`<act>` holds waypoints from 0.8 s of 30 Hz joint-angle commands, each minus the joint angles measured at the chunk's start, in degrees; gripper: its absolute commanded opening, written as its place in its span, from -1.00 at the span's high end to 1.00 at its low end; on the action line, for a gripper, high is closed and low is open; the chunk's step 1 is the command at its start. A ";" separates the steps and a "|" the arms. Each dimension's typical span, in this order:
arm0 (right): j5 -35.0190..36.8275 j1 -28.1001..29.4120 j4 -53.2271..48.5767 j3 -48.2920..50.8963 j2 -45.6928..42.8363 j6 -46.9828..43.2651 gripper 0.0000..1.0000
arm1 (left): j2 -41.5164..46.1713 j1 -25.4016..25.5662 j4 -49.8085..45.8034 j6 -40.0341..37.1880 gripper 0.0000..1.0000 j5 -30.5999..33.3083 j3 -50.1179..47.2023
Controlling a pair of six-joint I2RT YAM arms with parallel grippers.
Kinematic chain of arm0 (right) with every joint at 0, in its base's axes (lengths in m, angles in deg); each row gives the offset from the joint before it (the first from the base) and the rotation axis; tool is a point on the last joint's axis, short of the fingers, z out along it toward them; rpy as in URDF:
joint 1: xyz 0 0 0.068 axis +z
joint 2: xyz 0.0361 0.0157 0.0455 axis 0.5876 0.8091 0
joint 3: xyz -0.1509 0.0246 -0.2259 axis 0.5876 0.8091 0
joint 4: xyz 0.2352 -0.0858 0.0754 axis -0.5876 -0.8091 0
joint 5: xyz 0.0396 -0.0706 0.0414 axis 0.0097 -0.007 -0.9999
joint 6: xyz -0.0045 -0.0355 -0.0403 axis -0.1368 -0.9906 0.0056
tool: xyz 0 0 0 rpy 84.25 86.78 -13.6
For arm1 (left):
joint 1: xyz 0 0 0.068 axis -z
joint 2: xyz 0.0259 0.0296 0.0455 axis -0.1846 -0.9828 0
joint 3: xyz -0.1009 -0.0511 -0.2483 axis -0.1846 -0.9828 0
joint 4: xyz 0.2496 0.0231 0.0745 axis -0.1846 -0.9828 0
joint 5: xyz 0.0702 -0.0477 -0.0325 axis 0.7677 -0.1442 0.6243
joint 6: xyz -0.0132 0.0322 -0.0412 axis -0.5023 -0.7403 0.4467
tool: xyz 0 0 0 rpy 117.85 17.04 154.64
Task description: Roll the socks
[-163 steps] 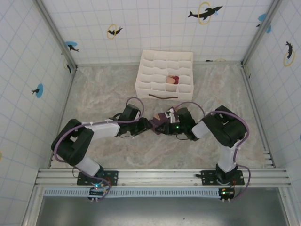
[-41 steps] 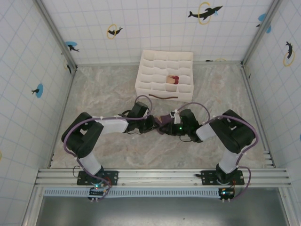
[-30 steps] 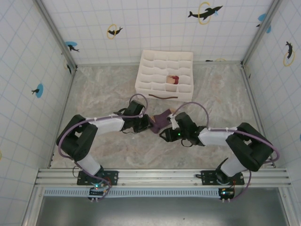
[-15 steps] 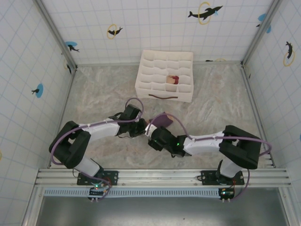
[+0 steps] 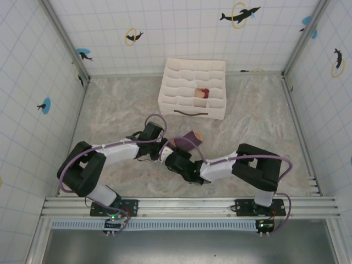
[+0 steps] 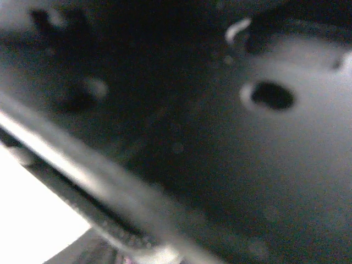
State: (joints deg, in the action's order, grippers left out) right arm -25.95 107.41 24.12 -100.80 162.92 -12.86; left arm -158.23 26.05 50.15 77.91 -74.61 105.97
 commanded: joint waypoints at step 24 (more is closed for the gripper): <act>-46.40 -20.43 1.11 13.95 -1.99 21.05 1.00 | 3.89 0.72 -1.08 -0.57 -0.33 0.79 0.90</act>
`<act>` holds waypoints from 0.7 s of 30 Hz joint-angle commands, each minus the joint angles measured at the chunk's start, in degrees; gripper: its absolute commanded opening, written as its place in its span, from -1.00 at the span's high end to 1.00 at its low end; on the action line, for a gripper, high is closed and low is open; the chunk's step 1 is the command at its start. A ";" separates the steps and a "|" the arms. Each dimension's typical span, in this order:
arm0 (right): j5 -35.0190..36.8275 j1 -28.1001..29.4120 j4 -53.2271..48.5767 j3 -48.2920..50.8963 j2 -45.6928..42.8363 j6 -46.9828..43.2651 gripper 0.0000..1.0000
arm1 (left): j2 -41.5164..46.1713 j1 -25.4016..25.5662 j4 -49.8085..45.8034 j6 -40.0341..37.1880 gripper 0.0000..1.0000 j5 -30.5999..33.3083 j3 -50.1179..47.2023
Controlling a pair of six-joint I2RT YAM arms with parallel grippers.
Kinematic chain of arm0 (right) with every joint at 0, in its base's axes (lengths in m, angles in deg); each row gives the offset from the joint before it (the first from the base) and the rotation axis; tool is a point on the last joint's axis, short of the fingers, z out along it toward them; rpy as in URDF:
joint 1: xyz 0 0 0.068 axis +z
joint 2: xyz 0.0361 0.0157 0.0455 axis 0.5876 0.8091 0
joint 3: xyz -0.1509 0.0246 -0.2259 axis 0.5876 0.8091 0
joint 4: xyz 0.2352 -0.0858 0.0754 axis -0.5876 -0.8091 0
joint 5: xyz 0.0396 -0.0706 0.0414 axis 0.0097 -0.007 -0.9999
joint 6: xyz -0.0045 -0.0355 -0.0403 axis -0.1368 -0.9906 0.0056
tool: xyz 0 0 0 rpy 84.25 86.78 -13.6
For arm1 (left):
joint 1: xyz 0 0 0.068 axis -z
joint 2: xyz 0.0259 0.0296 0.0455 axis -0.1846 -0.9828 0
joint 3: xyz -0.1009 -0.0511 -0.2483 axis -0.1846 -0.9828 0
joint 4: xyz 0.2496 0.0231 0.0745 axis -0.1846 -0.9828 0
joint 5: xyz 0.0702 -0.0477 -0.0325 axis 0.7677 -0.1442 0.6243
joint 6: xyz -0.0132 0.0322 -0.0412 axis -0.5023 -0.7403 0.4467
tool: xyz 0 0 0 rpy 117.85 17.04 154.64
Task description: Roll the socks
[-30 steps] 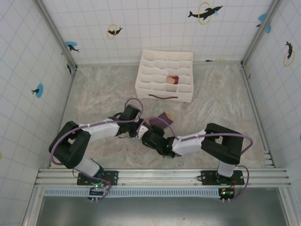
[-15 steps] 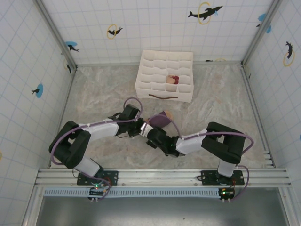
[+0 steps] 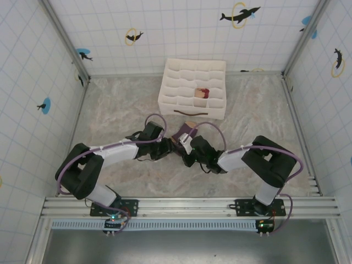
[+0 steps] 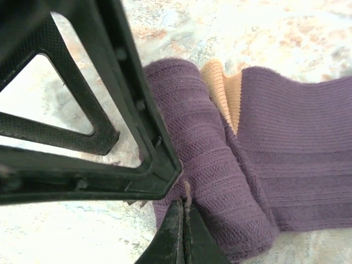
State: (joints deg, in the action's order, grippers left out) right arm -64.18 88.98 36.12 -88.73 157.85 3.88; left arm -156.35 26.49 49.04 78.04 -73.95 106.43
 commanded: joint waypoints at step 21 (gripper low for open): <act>-11.49 -3.84 -15.49 -2.59 3.18 5.67 1.00 | -6.71 -0.63 3.58 0.05 -0.35 3.18 5.54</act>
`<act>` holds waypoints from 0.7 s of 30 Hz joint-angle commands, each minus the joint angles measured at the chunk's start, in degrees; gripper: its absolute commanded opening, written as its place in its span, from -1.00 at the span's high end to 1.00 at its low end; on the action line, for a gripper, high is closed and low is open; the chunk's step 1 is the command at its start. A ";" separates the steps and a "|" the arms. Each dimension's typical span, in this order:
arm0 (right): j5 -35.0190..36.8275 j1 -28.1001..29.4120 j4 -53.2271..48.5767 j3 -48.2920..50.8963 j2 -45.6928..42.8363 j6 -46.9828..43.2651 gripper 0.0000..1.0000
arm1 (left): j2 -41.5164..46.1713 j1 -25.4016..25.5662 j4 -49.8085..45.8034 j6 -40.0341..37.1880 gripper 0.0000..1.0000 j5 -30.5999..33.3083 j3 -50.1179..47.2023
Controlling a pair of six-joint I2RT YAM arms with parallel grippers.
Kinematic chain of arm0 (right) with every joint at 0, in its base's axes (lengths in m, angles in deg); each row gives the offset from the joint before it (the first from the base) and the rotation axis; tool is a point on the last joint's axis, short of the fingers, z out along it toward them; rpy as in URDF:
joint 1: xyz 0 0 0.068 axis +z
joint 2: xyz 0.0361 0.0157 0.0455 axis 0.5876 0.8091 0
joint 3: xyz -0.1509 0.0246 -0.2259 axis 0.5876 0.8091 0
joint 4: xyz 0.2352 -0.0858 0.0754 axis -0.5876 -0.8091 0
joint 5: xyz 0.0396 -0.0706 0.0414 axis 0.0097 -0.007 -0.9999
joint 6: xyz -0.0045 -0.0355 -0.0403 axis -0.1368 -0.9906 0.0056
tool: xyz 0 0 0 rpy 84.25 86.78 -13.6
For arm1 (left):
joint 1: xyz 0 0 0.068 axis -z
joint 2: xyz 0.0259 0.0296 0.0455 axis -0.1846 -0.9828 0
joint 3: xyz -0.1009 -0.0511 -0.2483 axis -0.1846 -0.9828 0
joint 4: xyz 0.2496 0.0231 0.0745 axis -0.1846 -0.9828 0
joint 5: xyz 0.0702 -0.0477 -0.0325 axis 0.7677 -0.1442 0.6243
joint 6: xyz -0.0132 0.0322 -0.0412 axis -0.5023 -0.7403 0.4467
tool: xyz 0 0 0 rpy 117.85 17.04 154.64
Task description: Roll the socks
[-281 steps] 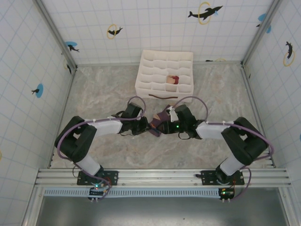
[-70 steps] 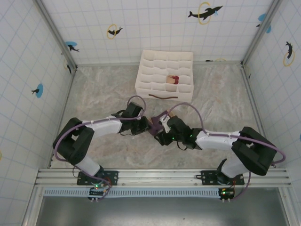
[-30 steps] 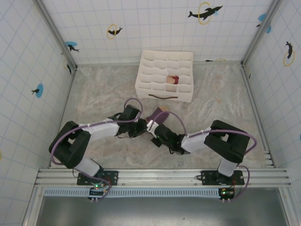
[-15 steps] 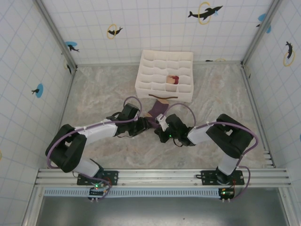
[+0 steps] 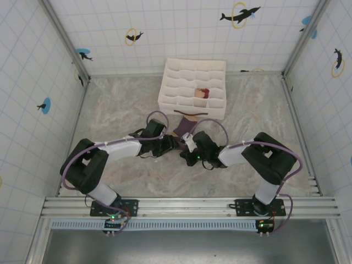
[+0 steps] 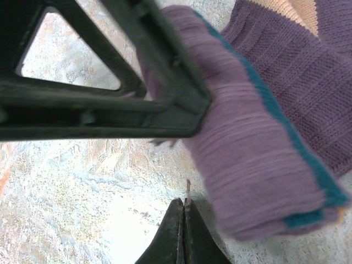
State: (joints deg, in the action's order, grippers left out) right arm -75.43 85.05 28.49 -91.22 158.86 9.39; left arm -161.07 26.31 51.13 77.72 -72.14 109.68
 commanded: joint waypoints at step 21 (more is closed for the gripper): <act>9.50 0.73 -7.86 0.70 -10.56 -11.71 -0.20 | -6.45 -1.62 -0.23 -0.99 -0.16 -0.57 4.43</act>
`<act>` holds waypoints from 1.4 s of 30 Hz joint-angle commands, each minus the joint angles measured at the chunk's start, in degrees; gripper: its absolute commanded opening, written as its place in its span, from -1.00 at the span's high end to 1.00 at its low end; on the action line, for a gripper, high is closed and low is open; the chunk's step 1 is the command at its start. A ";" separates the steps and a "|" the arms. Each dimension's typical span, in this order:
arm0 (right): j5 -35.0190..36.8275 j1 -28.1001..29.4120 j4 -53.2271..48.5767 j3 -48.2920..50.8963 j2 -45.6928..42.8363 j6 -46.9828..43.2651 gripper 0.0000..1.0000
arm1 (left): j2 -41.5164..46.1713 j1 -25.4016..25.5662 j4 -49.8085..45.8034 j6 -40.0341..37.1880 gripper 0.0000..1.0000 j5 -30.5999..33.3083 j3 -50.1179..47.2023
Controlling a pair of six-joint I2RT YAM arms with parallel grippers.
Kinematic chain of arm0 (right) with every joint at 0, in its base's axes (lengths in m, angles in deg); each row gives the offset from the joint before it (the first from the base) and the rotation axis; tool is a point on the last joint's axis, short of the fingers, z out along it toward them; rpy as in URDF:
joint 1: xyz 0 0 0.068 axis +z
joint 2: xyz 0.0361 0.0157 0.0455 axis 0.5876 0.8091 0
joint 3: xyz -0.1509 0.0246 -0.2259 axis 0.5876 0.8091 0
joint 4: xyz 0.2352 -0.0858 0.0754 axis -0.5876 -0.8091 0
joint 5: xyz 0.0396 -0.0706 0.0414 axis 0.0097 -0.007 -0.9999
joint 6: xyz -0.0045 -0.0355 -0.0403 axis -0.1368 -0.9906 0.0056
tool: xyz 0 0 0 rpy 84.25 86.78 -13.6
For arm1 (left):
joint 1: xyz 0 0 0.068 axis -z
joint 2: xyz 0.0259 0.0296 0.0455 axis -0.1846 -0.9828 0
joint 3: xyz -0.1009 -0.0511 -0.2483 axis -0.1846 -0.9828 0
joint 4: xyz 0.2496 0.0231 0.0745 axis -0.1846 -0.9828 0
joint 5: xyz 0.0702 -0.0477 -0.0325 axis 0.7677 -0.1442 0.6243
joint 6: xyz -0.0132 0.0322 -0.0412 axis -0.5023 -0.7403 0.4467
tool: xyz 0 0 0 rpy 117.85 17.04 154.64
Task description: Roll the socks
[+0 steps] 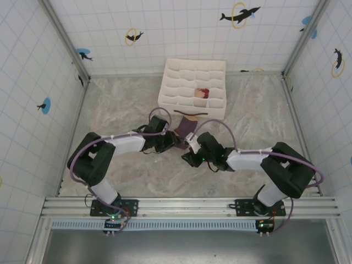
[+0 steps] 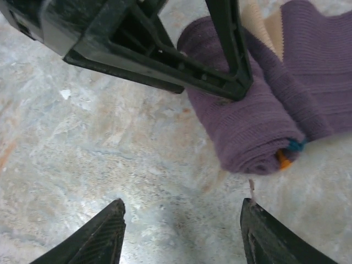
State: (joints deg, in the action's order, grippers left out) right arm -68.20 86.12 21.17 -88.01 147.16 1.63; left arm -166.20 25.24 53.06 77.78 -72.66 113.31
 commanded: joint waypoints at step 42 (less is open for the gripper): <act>-26.46 -11.23 -3.97 -3.50 18.23 31.39 1.00 | 10.91 -0.62 0.43 -1.72 -0.37 -1.54 -5.65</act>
State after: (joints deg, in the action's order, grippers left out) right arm -91.26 75.15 27.31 -95.29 162.92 21.89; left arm -155.95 24.71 52.14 75.09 -73.45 110.62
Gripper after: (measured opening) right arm 0.168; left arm 0.688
